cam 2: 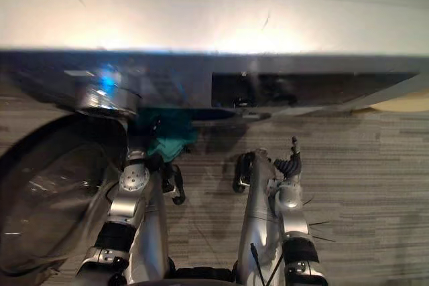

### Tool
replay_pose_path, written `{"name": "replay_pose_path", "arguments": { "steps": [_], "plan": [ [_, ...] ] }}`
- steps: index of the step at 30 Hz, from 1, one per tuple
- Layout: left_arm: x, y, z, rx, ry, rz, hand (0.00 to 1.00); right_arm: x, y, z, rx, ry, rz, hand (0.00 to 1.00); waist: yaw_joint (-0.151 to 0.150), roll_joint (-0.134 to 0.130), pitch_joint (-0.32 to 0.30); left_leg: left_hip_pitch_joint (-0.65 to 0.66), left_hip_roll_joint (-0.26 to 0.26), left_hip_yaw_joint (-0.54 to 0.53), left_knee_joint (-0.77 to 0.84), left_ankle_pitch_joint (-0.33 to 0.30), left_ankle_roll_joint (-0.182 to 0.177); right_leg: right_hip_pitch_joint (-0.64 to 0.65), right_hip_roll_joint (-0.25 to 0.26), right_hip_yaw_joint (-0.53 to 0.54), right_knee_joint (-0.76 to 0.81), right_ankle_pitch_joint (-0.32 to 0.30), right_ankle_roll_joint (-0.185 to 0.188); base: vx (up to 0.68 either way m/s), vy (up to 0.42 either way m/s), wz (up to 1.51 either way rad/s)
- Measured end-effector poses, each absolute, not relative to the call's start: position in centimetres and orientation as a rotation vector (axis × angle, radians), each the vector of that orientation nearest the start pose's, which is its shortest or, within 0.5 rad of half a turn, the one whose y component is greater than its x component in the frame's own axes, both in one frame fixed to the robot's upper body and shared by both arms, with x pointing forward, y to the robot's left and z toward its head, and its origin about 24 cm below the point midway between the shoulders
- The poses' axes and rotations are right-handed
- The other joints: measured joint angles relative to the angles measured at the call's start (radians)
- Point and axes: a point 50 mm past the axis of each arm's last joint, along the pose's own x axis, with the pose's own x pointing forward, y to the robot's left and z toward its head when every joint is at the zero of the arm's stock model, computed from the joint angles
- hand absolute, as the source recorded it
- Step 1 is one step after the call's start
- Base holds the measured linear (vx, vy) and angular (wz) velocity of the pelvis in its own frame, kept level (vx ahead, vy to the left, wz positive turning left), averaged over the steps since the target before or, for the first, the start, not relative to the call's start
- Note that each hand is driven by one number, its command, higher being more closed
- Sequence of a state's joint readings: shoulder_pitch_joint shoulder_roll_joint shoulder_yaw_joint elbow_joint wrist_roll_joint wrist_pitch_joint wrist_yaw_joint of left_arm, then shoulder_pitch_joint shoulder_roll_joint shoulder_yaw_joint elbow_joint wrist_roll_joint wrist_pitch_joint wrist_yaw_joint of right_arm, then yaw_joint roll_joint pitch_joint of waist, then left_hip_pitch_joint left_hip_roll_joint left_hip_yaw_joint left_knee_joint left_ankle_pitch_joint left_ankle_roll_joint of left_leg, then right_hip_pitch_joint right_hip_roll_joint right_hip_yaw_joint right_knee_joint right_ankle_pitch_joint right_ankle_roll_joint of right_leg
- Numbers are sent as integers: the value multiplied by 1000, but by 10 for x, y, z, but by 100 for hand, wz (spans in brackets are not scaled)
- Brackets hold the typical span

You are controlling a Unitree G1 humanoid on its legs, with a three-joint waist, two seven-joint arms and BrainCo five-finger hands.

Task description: Pick up the laundry basket with both hands and put the clothes into the washing machine.

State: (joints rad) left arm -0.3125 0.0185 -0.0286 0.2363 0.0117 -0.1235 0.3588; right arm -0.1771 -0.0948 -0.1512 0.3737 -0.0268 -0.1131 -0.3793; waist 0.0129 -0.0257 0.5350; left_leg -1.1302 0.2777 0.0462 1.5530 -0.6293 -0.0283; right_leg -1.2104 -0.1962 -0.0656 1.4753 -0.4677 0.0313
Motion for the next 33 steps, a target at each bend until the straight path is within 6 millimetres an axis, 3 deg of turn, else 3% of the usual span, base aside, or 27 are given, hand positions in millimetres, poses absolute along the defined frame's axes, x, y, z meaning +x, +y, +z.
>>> {"name": "replay_pose_path", "arguments": {
  "steps": [7,10,13,15,16,19,22,23,26,33],
  "plan": [
    [322,125,116,-9,-305,252,100,278,-220,41,-79,-47,-538,0,-4,-10,8,-119,-5,-55,187,-50,-26,-114,-19,10,208,-73,-17,-41,-96,11],
    [329,111,149,5,-412,230,100,279,-223,51,-85,-101,-537,0,-13,-15,9,-178,-18,-83,245,-52,-31,-158,-37,4,274,-99,-18,-43,-114,22],
    [338,99,204,93,-602,217,100,284,-221,62,-85,-144,-524,0,-40,-31,10,-236,-33,-107,283,-52,-38,-200,-53,-3,315,-109,-23,-40,-80,16],
    [338,94,226,113,-679,218,100,285,-222,64,-88,-153,-522,0,-42,-31,10,-248,-34,-112,284,-49,-39,-209,-53,-8,315,-108,-24,-3,-51,3],
    [337,91,254,154,-790,236,100,285,-221,66,-95,-164,-512,0,-46,-32,10,-257,-34,-117,284,-46,-38,-211,-55,-15,315,-108,-25,22,-48,2],
    [329,91,312,254,-1004,304,100,289,-217,70,-91,-189,-496,0,-56,-35,12,-265,-34,-126,285,-46,-39,-212,-55,-24,314,-106,-34,49,-42,1],
    [319,90,353,304,-1153,357,100,291,-214,72,-89,-200,-483,0,-63,-45,17,-272,-33,-130,285,-46,-39,-212,-56,-29,315,-107,-35,50,-28,2],
    [313,89,370,312,-1209,388,0,291,-214,72,-90,-203,-479,0,-63,-47,18,-278,-34,-136,286,-46,-39,-212,-58,-35,314,-107,-35,44,-24,4],
    [310,90,391,376,-1269,468,0,292,-212,72,-90,-206,-460,0,-62,-51,20,-294,-37,-148,292,-46,-39,-211,-64,-48,313,-109,-36,32,-18,3],
    [339,99,376,597,-1116,515,0,291,-216,70,-87,-205,-460,0,-56,-61,20,-317,-57,-164,288,-39,-40,-209,-82,-65,306,-111,-31,26,-19,7]
  ]
}}
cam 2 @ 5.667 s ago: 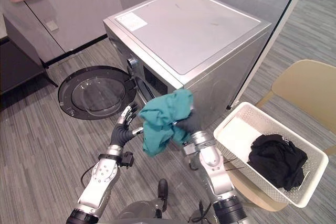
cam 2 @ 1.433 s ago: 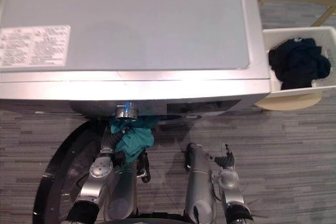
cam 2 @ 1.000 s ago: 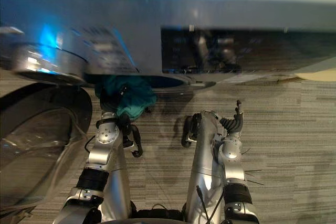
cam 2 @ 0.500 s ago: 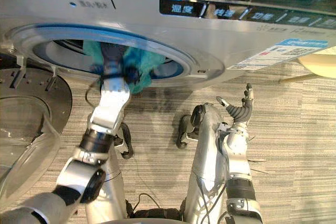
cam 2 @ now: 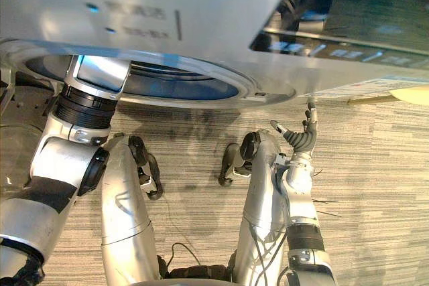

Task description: Pick up the laundry basket with both hands and put the clothes into the washing machine.

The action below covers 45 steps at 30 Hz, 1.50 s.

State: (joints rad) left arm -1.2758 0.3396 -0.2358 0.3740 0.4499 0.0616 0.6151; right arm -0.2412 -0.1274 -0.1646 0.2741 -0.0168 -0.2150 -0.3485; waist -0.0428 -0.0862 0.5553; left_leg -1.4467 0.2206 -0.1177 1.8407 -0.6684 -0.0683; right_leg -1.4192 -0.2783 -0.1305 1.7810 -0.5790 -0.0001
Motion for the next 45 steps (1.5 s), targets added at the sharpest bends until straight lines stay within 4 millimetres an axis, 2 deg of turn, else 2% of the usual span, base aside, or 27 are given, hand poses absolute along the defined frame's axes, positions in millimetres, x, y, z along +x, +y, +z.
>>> {"name": "replay_pose_path", "arguments": {
  "steps": [2,5,6,7,8,9,10,12,13,16,17,18,19,21,22,23,24,25,27,28,30,33,38,39,42,45],
  "plan": [
    [352,101,364,668,-1033,473,0,292,-217,68,-81,-200,-453,0,0,-1,-1,1,-11,0,-9,6,-2,4,-4,1,-4,0,0,31,-20,13],
    [377,114,317,740,-809,388,0,294,-217,63,-82,-174,-429,0,4,-2,-1,27,-12,1,-21,7,-2,27,-4,1,-7,0,0,30,-27,8],
    [378,115,316,741,-801,386,0,294,-217,63,-82,-172,-427,0,4,-2,-1,29,-12,1,-22,7,-2,28,-4,1,-7,0,0,16,-35,4],
    [392,128,277,744,-619,335,0,299,-218,57,-75,-135,-409,0,6,-4,-2,57,-11,8,-46,12,-10,51,-3,1,-25,0,0,8,-46,4],
    [396,133,262,745,-550,309,0,300,-218,53,-68,-116,-405,0,8,-5,-2,68,-11,13,-61,20,-11,61,-3,1,-39,0,0,4,-39,6],
    [398,135,253,747,-512,295,0,301,-219,51,-66,-103,-398,0,9,-5,-2,75,-11,16,-74,25,-10,68,-2,0,-49,0,0,-10,-51,7],
    [401,140,233,742,-429,262,0,303,-219,45,-52,-68,-388,0,11,-6,-3,94,-11,21,-106,40,-12,88,-1,-5,-76,0,0,-9,-59,10],
    [401,142,215,735,-368,233,0,304,-219,38,-48,-33,-380,0,17,-7,-4,116,-11,25,-141,53,-14,111,0,-12,-104,3,-4,1,-71,9],
    [399,142,199,719,-334,215,0,304,-220,31,-44,9,-383,0,28,-8,-5,141,-9,27,-177,67,-21,137,1,-23,-135,10,-16,15,-58,6],
    [395,140,181,674,-305,198,0,301,-218,17,-38,72,-382,0,36,-10,-8,191,-8,26,-236,85,-31,192,3,-46,-186,15,-25,35,-70,8],
    [392,141,167,640,-274,190,0,299,-216,9,-33,110,-380,0,41,-9,-11,226,-5,28,-266,88,-34,227,6,-55,-212,17,-27,60,-80,1],
    [386,142,148,589,-228,182,0,295,-214,-1,-28,157,-381,0,47,-10,-22,264,6,35,-294,89,-36,262,16,-59,-239,17,-29,78,-96,-5],
    [382,143,138,543,-207,183,0,292,-213,-6,-25,181,-384,0,52,-10,-27,285,10,39,-309,91,-39,279,19,-62,-254,19,-32,90,-98,-5],
    [363,146,92,412,-80,187,0,275,-210,-31,-19,293,-397,0,59,-9,-38,390,11,46,-390,102,-48,386,22,-84,-322,20,-32,104,-105,12],
    [356,148,77,379,-33,186,0,269,-210,-38,-15,328,-402,0,60,-9,-39,427,11,47,-416,106,-52,426,23,-92,-345,20,-32,100,-106,22],
    [339,154,45,335,71,191,0,257,-209,-52,-2,395,-419,0,63,-9,-60,488,10,52,-468,115,-56,488,26,-105,-392,20,-32,103,-91,18],
    [316,160,12,291,184,204,0,242,-210,-67,3,466,-438,0,63,-8,-108,535,10,61,-525,128,-57,532,29,-113,-442,25,-32,120,-86,16],
    [305,163,-2,274,234,205,0,235,-211,-73,2,494,-444,0,69,-6,-118,571,10,68,-555,135,-59,566,31,-116,-466,28,-29,142,-74,13],
    [264,171,-45,227,396,209,0,207,-216,-94,-8,611,-473,0,90,6,-155,723,10,96,-691,166,-62,709,39,-134,-587,54,-18,145,-62,15],
    [253,173,-54,217,435,211,0,200,-217,-99,-13,636,-478,0,89,15,-170,757,10,99,-731,179,-62,747,44,-143,-627,65,-15,133,-31,8],
    [217,178,-80,189,548,201,0,179,-216,-113,-16,717,-485,0,92,32,-214,902,17,144,-901,236,-57,877,73,-151,-797,130,2,135,17,-9],
    [186,176,-102,181,651,160,0,154,-215,-125,-19,796,-494,0,91,51,-274,1048,21,218,-1093,305,-44,995,103,-143,-992,216,20,123,64,-27],
    [154,171,-131,202,827,76,0,121,-217,-142,-20,927,-491,0,79,65,-364,1256,-10,329,-1409,425,-29,1140,140,-99,-1294,359,47,114,77,-35],
    [151,172,-134,206,848,71,0,118,-217,-144,-22,944,-491,0,75,70,-372,1281,-15,342,-1451,442,-29,1159,145,-93,-1334,378,53,140,78,-38],
    [138,176,-144,284,926,34,0,111,-221,-148,-22,985,-494,0,54,96,-400,1405,-43,405,-1635,513,-22,1249,177,-51,-1535,487,64,121,83,-50],
    [136,179,-146,325,944,3,0,104,-221,-150,72,988,-510,0,39,103,-405,1470,-55,465,-1689,522,-23,1299,204,4,-1643,551,74,94,88,-62]
  ]
}}
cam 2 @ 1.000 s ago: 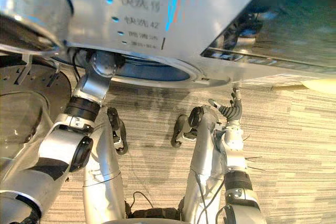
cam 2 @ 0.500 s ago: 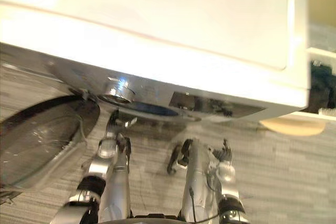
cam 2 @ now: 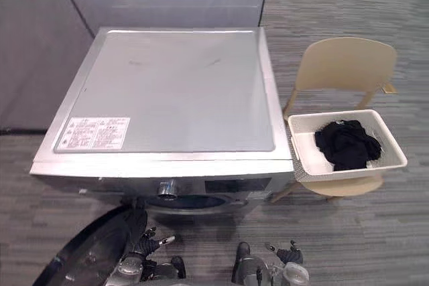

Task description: Pick up the laundry basket with both hands and put the clothes into the washing machine.

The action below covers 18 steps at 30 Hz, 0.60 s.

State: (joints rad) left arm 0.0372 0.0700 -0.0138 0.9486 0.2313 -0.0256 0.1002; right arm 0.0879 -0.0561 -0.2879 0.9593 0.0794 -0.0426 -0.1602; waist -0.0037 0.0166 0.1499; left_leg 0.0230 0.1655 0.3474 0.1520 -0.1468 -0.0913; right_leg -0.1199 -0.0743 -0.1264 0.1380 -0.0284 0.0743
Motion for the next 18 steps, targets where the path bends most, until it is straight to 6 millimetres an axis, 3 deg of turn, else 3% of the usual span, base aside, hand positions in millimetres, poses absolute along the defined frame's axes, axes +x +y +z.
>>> {"name": "replay_pose_path", "arguments": {
  "steps": [4,5,6,7,8,10,11,13,14,15,16,17,18],
  "plan": [
    [141,178,-146,384,945,-60,0,103,-225,-150,60,993,-536,0,-15,-3,-2,32,-4,110,-4,0,0,-28,20,62,-48,85,-7,7,64,-106],
    [145,180,-145,413,937,-71,0,107,-223,-149,46,992,-518,0,-15,-3,-2,35,14,178,0,0,0,-51,40,-16,-78,155,-56,-67,-48,-161],
    [146,183,-144,442,937,-88,0,109,-221,-149,41,992,-507,0,-12,-8,-2,45,31,238,7,-1,4,-57,34,-164,-84,148,-120,-77,-84,-162],
    [147,183,-144,453,935,-101,0,112,-221,-149,40,989,-504,0,-11,0,4,59,30,269,3,-4,5,-59,12,-305,-35,63,-175,-81,-122,-148],
    [150,183,-143,485,927,-139,0,113,-223,-148,22,998,-498,0,-18,-21,-4,94,23,340,20,-26,-3,-51,-53,-583,81,-61,-187,-54,-101,-127],
    [148,182,-144,491,936,-158,0,121,-225,-147,-8,992,-469,0,-26,-4,7,141,32,404,45,-40,-12,-25,-67,-677,132,-118,-187,-3,-112,-154],
    [144,181,-146,483,947,-165,0,127,-223,-146,-34,987,-438,0,-16,7,6,181,43,455,57,-47,-19,-15,-64,-685,159,-162,-153,67,-208,-203],
    [139,183,-147,483,961,-164,0,133,-216,-146,-46,985,-400,0,-3,20,-2,198,91,492,134,-85,-12,-21,-36,-648,176,-187,-145,69,-220,-184],
    [133,182,-149,485,976,-173,0,137,-213,-145,-51,980,-380,0,11,53,-8,185,159,485,214,-133,48,-17,2,-645,190,-256,-84,108,-242,-133],
    [134,171,-150,462,964,-197,0,134,-217,-145,-77,987,-377,0,12,87,-12,176,247,476,335,-183,55,-36,-29,-625,357,-325,-170,182,-258,-104],
    [136,168,-148,454,949,-198,0,131,-219,-146,-85,996,-377,0,4,68,-13,174,268,474,437,-199,29,-34,-71,-568,415,-320,-224,186,-165,-109],
    [132,162,-150,413,963,-185,0,130,-218,-148,-114,1025,-343,0,15,93,2,148,351,408,637,-196,80,-26,8,-447,423,-320,-137,162,-140,-140],
    [131,160,-151,390,966,-174,0,132,-218,-148,-136,1022,-318,0,25,118,-4,82,345,263,745,-190,109,-5,69,-398,355,-291,-155,126,-159,-212]
  ]
}}
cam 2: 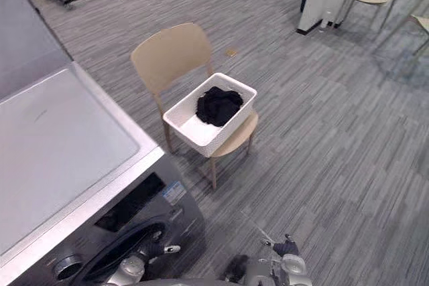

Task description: Pick up the laundry basket with both hands and put the clothes into the washing machine.

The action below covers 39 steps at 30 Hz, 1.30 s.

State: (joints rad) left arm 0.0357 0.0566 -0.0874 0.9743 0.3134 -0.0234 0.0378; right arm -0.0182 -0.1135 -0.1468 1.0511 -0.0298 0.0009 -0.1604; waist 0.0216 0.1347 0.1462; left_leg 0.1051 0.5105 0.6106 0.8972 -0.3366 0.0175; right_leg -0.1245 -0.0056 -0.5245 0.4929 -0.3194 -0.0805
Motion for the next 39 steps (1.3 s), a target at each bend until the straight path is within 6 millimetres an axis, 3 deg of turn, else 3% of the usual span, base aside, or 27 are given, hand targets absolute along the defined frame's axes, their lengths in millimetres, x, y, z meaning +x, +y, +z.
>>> {"name": "replay_pose_path", "arguments": {
  "steps": [1,2,3,5,6,7,9,11,12,13,14,15,17,18,21,24,26,27,28,29,30,31,34,36,37,38,39],
  "plan": [
    [130,160,-150,382,959,-164,0,136,-217,-147,-144,1017,-296,0,3,-2,1,-99,-110,-191,58,-20,-33,20,41,74,-84,38,1,102,-123,-194],
    [131,160,-149,373,948,-154,0,137,-217,-147,-150,1020,-289,0,5,-5,2,-140,-172,-259,68,-28,-47,32,61,122,-130,62,5,119,-85,-251],
    [139,159,-145,361,918,-141,0,139,-221,-146,-167,1025,-291,0,27,-9,10,-217,-291,-374,32,-38,-63,82,95,222,-234,118,23,148,-55,-231],
    [141,158,-143,346,908,-129,0,133,-226,-148,-174,1045,-303,0,31,-7,24,-263,-375,-446,-81,-37,-64,136,116,306,-302,149,28,144,1,-192],
    [144,155,-142,319,898,-120,0,132,-229,-147,-178,1045,-310,0,38,-6,29,-295,-412,-485,-230,-24,-79,153,128,369,-336,148,21,101,58,-140],
    [145,154,-142,312,894,-120,0,133,-231,-146,-183,1040,-314,0,46,-5,30,-308,-418,-491,-284,-19,-81,160,131,384,-346,146,18,147,119,-167],
    [147,155,-139,247,868,-75,0,136,-236,-143,-192,1017,-321,0,73,-21,51,-324,-421,-461,-416,124,-58,217,116,430,-405,157,32,233,175,-159],
    [147,160,-138,224,865,-40,0,138,-234,-143,-186,1005,-316,0,70,-43,49,-309,-421,-419,-424,104,-6,224,100,473,-417,160,55,387,195,-95],
    [147,162,-139,206,871,-22,0,137,-234,-143,-186,1002,-315,0,65,-39,52,-320,-417,-410,-381,74,40,222,95,495,-402,165,55,464,225,-50],
    [146,163,-139,187,872,-7,0,135,-233,-144,-184,1005,-314,0,66,-52,60,-322,-425,-402,-371,63,51,221,89,503,-387,157,68,392,211,-48],
    [146,166,-139,159,875,21,0,133,-231,-145,-179,1013,-312,0,73,-54,60,-279,-433,-394,-417,38,52,177,69,506,-264,103,130,378,238,-44],
    [143,168,-141,161,891,31,0,132,-227,-146,-170,1015,-309,0,68,-72,64,-231,-461,-384,-469,34,48,69,33,492,-6,58,195,380,223,-30],
    [140,176,-143,176,914,41,0,134,-222,-146,-137,999,-316,0,21,-104,78,-139,-515,-410,-518,26,70,-64,-54,426,382,91,245,478,197,45],
    [137,179,-144,181,930,53,0,135,-225,-144,-144,990,-325,0,3,-109,83,-70,-532,-432,-553,21,78,-102,-109,370,523,74,215,487,137,67],
    [138,181,-144,175,932,68,0,136,-230,-142,-140,968,-352,0,-8,-83,94,68,-516,-499,-673,21,77,-165,-149,234,488,15,115,502,64,57],
    [144,178,-142,171,920,64,0,139,-232,-139,-134,946,-365,0,-13,-72,102,113,-472,-566,-713,21,75,-232,-91,229,239,15,107,497,-51,59],
    [154,169,-141,150,908,51,0,139,-233,-138,-117,936,-386,0,-23,-70,113,135,-436,-615,-717,22,70,-278,-26,290,-82,158,115,603,-148,101],
    [155,166,-141,126,907,61,0,131,-228,-141,-84,944,-403,0,-23,-105,112,149,-438,-631,-702,5,-3,-257,-13,396,-344,313,138,712,-242,129],
    [151,168,-142,107,917,86,0,122,-222,-144,-54,963,-415,0,-25,-133,107,173,-442,-646,-686,-25,-54,-220,-34,493,-454,371,170,638,-265,135],
    [152,166,-142,87,918,97,0,117,-220,-146,-31,976,-436,0,-26,-125,114,184,-429,-666,-672,-45,-77,-204,-33,511,-434,499,194,546,-270,143],
    [158,153,-141,54,907,83,0,118,-227,-144,-24,974,-467,0,-32,-87,133,181,-402,-684,-645,-53,-81,-208,-27,493,-332,449,173,486,-255,172],
    [161,143,-140,31,895,67,0,118,-228,-143,-29,962,-472,0,-30,-92,140,145,-411,-716,-633,-45,-88,-236,-51,527,-172,366,147,481,-292,215],
    [162,136,-139,24,890,63,0,125,-228,-136,-34,902,-467,0,-39,-95,127,75,-394,-814,-556,27,-90,-270,-94,522,162,242,118,390,-238,239],
    [156,141,-141,13,905,113,0,129,-221,-135,-17,877,-460,0,-20,-103,69,-5,-345,-865,-473,31,-111,-177,-131,431,76,97,161,314,-231,216],
    [155,141,-141,11,910,110,0,136,-221,-133,-13,859,-457,0,-16,-85,66,-46,-319,-852,-437,43,-137,-146,-132,374,52,91,155,328,-223,201],
    [158,141,-140,12,902,114,0,139,-219,-132,0,851,-459,0,-13,-82,64,-95,-294,-792,-408,58,-190,-97,-146,309,12,90,151,352,-234,250],
    [159,142,-139,45,892,101,0,135,-220,-134,10,869,-468,0,-11,-95,67,-138,-281,-625,-419,60,-194,18,-187,204,-53,90,151,313,-213,251]
  ]
}}
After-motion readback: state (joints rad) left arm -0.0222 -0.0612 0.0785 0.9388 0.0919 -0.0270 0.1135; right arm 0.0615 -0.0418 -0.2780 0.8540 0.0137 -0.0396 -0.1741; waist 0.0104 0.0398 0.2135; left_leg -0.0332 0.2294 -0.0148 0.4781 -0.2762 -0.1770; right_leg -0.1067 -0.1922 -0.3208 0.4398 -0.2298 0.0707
